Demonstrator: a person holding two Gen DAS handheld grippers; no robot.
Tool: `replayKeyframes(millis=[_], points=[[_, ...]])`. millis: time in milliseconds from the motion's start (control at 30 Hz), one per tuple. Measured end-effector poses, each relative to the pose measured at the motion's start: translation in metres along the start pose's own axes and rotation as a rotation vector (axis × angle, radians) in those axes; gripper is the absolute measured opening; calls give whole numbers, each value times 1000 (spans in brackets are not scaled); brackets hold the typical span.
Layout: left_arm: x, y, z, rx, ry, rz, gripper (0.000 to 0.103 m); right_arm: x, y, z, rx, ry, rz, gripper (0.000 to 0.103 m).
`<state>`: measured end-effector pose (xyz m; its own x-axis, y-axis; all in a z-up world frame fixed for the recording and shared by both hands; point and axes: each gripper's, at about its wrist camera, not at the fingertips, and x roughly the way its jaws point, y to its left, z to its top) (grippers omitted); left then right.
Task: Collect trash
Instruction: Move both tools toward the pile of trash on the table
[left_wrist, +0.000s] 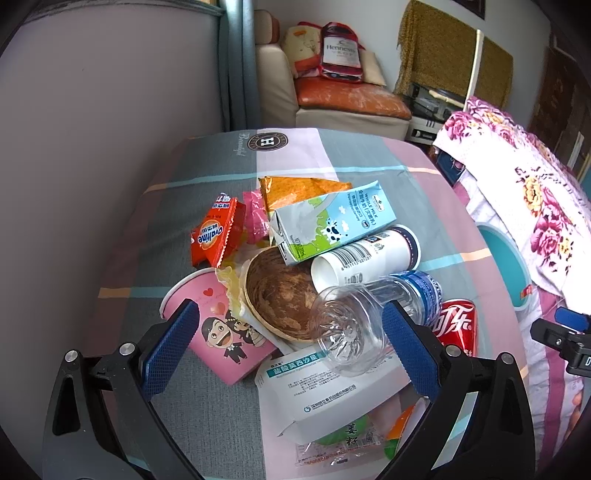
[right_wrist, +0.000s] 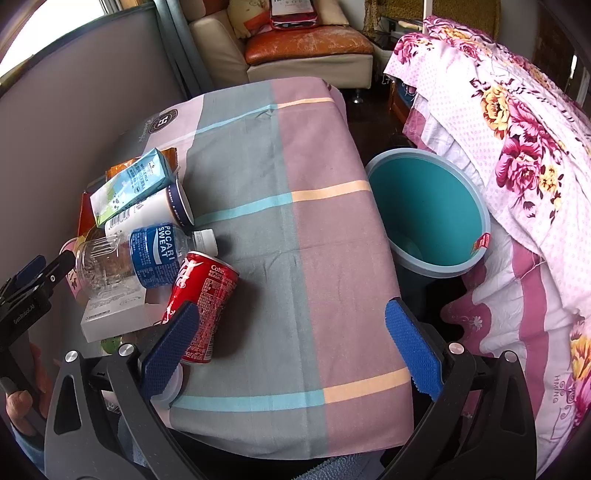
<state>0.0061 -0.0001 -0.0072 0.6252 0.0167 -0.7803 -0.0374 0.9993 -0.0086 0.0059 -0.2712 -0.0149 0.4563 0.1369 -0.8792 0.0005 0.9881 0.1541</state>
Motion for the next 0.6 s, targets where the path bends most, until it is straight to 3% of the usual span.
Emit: replayKeyframes(millis=[600], points=[[-1,0,1,2,2,-2,99,0,7,3,-19,8,-12,97]])
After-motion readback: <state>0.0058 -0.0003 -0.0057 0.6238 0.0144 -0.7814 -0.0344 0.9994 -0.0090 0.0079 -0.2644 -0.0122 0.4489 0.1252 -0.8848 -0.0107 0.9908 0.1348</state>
